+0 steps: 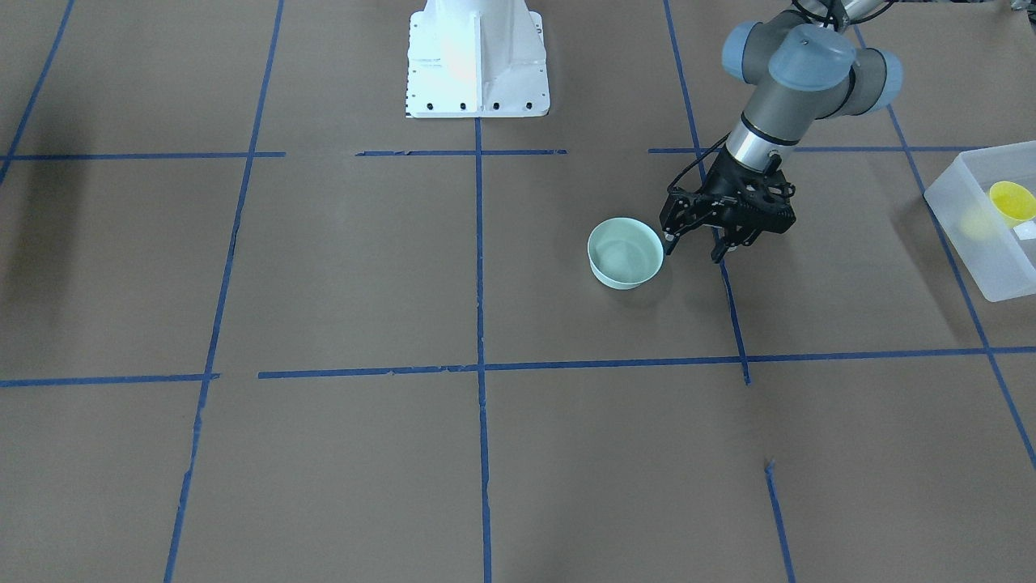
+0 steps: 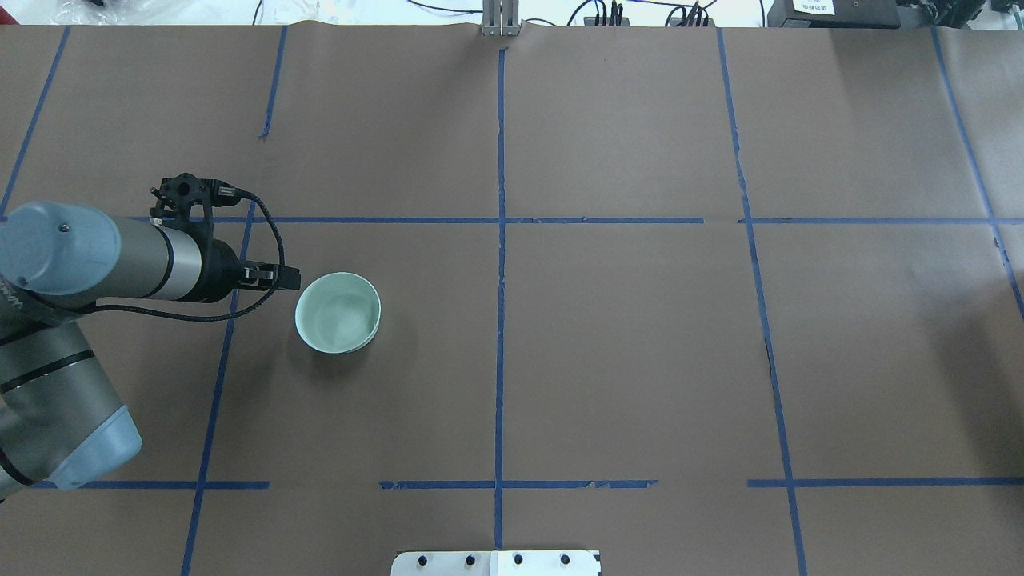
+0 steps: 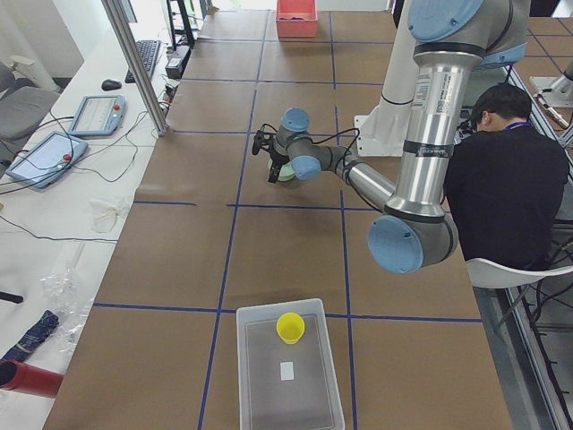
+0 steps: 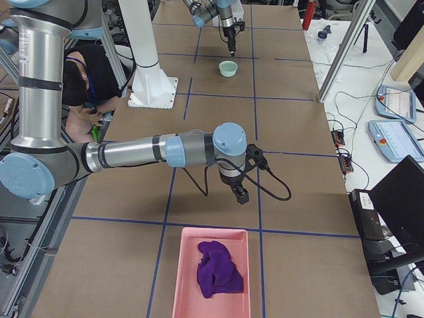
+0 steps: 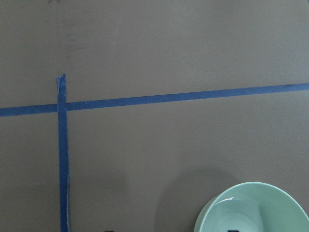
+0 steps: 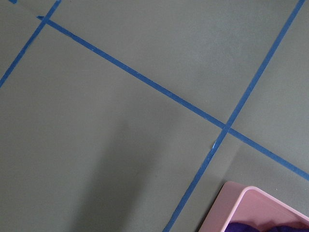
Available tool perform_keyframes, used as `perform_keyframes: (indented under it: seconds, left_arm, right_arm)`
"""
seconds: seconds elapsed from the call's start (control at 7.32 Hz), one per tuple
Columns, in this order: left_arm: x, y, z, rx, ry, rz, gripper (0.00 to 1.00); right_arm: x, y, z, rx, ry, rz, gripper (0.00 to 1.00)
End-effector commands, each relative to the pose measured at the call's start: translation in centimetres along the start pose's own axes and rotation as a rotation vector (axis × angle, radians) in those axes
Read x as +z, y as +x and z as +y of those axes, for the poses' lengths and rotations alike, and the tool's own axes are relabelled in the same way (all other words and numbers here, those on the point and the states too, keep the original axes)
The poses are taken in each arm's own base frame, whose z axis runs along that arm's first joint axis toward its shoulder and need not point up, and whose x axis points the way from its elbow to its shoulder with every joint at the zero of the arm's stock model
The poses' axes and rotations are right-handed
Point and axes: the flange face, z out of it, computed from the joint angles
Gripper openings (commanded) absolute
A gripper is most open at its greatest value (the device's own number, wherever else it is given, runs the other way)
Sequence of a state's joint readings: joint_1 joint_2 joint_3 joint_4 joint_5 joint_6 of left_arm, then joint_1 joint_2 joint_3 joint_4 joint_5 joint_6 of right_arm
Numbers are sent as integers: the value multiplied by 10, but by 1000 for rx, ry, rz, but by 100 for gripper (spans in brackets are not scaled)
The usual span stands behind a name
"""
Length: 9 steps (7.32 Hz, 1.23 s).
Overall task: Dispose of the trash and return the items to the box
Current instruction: 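Reach the left gripper to the pale green bowl and grasp its rim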
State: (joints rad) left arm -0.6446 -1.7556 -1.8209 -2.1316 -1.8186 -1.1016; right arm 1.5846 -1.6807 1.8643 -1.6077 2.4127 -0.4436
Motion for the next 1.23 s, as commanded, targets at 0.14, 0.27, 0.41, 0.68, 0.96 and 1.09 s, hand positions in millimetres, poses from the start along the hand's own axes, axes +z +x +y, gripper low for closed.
perform_keyframes:
  seconds: [0.14,0.27,0.41,0.68,0.96,1.09]
  left_arm:
    - [24,13,17,-4,-17,-16,81]
    - [28,21,17,2,-20,-8,81]
    - [30,23,21,4,-27,-8,80]
    - [35,28,29,-29,-38,-7,0]
    - [19,34,26,4,-35,18,0]
    - [9,29,22,97,-23,19,0]
  right_arm:
    - [1,0,2,2,-2,-1,100]
    - [1,0,2,-1,-1,-1,100]
    - [1,0,2,0,-3,0,100]
    - [2,1,4,0,-4,0,100]
    - [2,0,5,-1,-5,-1,100]
    - [2,0,5,-1,-5,-1,100]
